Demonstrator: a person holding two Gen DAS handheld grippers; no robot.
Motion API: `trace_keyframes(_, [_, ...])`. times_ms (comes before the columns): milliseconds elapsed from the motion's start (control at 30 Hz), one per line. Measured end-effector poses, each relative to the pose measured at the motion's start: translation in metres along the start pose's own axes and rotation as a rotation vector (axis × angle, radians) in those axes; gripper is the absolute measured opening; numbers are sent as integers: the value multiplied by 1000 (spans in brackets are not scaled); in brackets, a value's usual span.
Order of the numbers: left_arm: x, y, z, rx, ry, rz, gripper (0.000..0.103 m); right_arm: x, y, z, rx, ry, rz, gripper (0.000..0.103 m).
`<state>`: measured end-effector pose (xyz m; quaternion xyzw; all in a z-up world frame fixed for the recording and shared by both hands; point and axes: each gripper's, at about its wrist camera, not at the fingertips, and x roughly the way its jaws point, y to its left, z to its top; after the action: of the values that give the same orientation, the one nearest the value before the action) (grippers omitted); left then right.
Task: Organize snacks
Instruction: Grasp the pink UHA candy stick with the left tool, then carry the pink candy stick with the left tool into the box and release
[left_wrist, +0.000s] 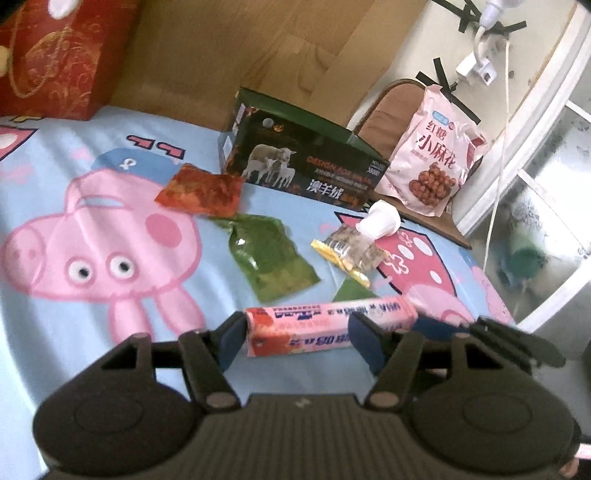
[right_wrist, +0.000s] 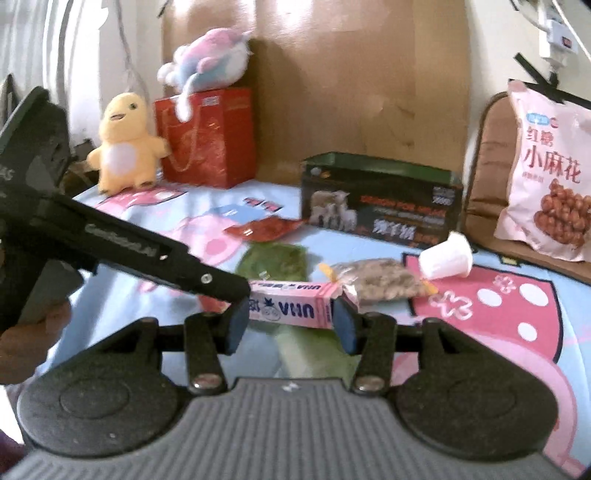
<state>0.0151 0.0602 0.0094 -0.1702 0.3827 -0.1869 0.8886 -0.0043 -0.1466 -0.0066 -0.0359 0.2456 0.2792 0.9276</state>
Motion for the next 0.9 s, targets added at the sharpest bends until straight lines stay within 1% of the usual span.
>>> trace_keyframes(67, [-7, 1, -5, -2, -7, 8, 61, -5, 4, -4, 20, 23, 44, 58])
trace_keyframes(133, [-13, 3, -9, -6, -8, 3, 61, -10, 9, -10, 37, 42, 83, 58])
trace_keyframes(267, [-22, 5, -19, -11, 2, -27, 64, -18, 16, -20, 48, 64, 112, 58])
trace_keyframes(333, [-28, 6, -21, -13, -12, -29, 65, -23, 12, -23, 63, 73, 126, 58])
trace_keyframes(433, [-36, 12, -22, -35, -39, -14, 67, -31, 6, -26, 87, 65, 117, 58])
trace_keyframes(533, [-38, 18, -21, -61, -43, -15, 67, -39, 0, -31, 103, 63, 103, 58])
trace_keyframes(633, [-35, 17, -20, -51, -30, -20, 67, -41, -5, -36, 117, 63, 75, 58])
trace_keyframes(733, [-29, 11, -20, -21, -15, -30, 67, -34, -9, -38, 128, 79, 59, 58])
trace_keyframes(833, [-19, 5, -23, 0, 18, -41, 58, -25, -9, -36, 130, 92, 66, 57])
trace_keyframes(867, [-18, 3, -25, 16, 27, -43, 52, -23, -7, -35, 127, 96, 74, 55])
trace_keyframes(900, [-19, 0, -27, 34, 27, -32, 51, -21, -5, -34, 121, 95, 81, 52])
